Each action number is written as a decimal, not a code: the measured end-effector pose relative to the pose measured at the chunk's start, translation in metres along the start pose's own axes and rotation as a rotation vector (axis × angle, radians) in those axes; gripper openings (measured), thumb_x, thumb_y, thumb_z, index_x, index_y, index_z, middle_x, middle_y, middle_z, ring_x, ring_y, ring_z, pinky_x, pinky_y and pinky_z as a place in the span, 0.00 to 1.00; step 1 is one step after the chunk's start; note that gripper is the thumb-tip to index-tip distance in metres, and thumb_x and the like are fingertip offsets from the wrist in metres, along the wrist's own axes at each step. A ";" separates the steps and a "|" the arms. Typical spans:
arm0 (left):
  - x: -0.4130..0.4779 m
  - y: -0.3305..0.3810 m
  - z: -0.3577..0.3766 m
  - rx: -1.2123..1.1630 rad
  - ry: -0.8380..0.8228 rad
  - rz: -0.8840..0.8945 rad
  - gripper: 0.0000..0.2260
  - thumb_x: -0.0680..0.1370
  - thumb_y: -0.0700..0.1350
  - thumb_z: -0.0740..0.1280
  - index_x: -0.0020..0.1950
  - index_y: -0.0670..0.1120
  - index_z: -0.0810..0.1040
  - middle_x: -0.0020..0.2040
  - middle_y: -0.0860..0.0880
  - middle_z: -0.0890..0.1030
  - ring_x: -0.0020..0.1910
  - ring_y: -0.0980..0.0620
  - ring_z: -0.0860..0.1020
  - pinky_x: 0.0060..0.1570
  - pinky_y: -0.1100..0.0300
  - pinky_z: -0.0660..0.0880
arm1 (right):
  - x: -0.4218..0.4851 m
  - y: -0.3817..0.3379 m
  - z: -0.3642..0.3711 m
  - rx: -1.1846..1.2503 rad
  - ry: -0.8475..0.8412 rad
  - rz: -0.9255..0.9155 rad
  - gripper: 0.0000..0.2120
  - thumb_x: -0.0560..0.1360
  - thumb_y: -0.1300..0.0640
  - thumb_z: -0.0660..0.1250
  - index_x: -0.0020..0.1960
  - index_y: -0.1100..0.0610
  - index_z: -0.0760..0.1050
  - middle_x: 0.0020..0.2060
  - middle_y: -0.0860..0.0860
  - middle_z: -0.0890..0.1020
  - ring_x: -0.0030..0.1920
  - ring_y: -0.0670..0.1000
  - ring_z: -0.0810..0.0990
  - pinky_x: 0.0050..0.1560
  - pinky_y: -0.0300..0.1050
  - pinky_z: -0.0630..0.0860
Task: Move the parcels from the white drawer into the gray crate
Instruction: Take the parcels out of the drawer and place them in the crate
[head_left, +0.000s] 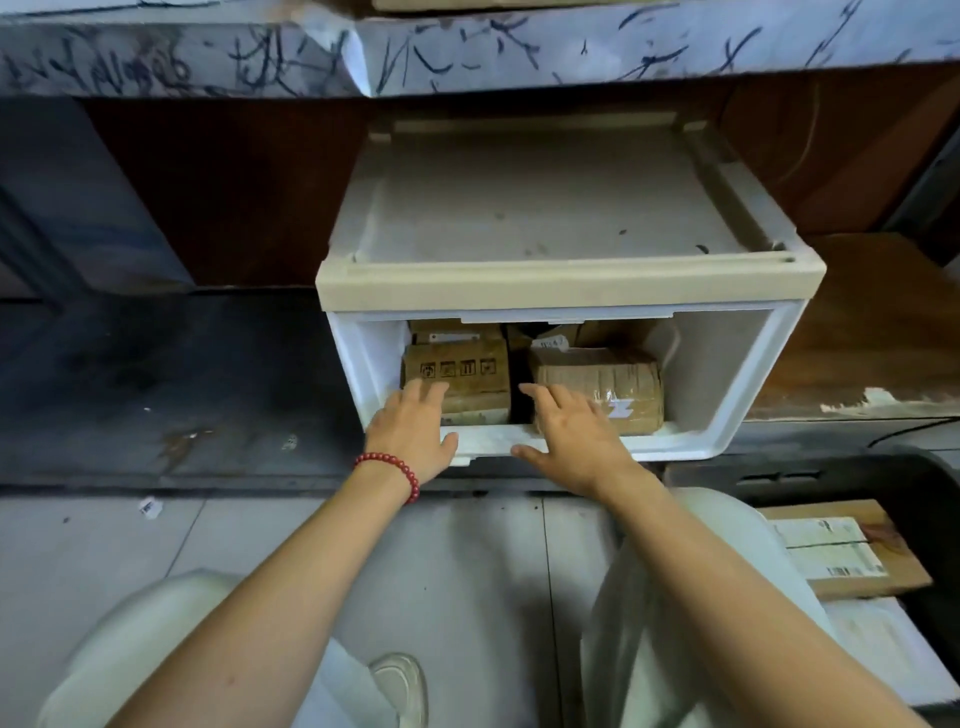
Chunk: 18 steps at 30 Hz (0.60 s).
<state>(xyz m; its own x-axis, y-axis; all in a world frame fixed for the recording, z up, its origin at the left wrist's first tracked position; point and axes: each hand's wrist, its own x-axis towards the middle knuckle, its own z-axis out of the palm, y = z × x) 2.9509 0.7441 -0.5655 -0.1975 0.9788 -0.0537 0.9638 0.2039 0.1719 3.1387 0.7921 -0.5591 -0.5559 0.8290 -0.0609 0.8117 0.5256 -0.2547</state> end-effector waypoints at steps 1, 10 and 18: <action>0.006 0.000 0.004 -0.010 0.004 -0.005 0.28 0.78 0.51 0.64 0.75 0.48 0.58 0.72 0.45 0.62 0.69 0.42 0.65 0.62 0.48 0.72 | 0.006 -0.003 0.003 -0.023 0.001 -0.005 0.35 0.77 0.44 0.63 0.77 0.52 0.52 0.73 0.52 0.63 0.73 0.55 0.62 0.73 0.52 0.56; 0.049 -0.002 0.032 -0.154 0.075 -0.109 0.32 0.76 0.48 0.67 0.76 0.49 0.56 0.76 0.41 0.51 0.74 0.37 0.54 0.66 0.44 0.69 | 0.049 -0.010 0.032 0.066 -0.038 0.094 0.36 0.77 0.45 0.64 0.77 0.56 0.52 0.73 0.56 0.65 0.71 0.57 0.64 0.69 0.54 0.63; 0.068 -0.002 0.033 -0.309 0.165 -0.247 0.44 0.70 0.52 0.73 0.76 0.39 0.52 0.76 0.39 0.57 0.75 0.41 0.55 0.73 0.51 0.55 | 0.068 -0.004 0.040 0.440 -0.044 0.213 0.40 0.72 0.49 0.73 0.75 0.59 0.55 0.66 0.59 0.73 0.65 0.58 0.73 0.65 0.50 0.72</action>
<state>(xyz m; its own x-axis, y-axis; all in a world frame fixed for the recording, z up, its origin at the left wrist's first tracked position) 2.9416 0.8100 -0.6018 -0.4661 0.8844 0.0235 0.7898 0.4040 0.4616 3.0904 0.8389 -0.6011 -0.4009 0.8953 -0.1943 0.7606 0.2070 -0.6153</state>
